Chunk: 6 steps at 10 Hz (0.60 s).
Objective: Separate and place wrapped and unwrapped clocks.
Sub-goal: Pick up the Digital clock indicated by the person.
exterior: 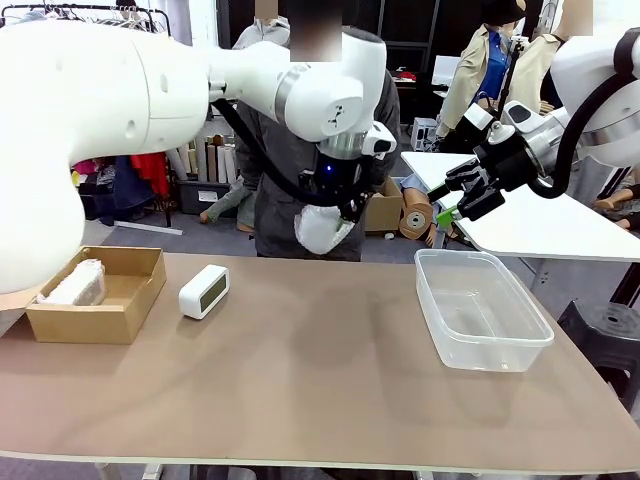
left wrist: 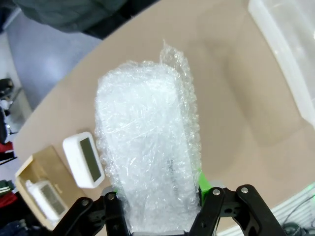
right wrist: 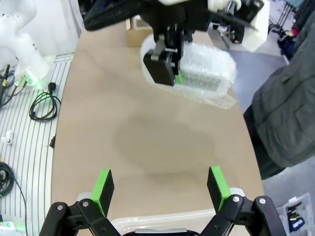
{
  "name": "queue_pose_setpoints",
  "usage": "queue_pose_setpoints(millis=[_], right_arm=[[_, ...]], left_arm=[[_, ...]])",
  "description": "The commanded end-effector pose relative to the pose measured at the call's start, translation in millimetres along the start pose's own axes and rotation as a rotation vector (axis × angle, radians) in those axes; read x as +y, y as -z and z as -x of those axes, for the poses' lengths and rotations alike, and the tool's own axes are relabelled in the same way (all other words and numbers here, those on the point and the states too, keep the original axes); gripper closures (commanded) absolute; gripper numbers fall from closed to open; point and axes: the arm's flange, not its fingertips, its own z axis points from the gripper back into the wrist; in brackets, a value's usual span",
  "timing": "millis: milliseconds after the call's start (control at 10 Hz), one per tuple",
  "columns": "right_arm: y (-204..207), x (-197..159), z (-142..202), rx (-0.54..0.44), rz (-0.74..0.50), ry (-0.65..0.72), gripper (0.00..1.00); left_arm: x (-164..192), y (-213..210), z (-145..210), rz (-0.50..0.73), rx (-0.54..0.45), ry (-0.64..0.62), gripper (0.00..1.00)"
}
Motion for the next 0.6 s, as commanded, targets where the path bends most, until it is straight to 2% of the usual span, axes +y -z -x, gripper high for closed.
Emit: queue_pose_setpoints(millis=[0, 300, 400, 500], right_arm=[[-1, 0, -1, 0.002, -0.001, -0.003, 0.0], [-1, 0, -1, 0.002, -0.001, -0.003, 0.0], [-1, 0, -1, 0.002, -0.001, -0.003, 0.0], [-1, 0, -1, 0.002, -0.001, -0.003, 0.0]], left_arm=[[5, -21, -12, -0.052, -0.016, -0.009, 1.0], [3, -28, -12, -0.107, -0.032, -0.017, 1.0], [4, -25, -4, -0.036, -0.031, -0.003, 1.0], [4, -25, -4, -0.036, -0.031, -0.003, 1.0]])
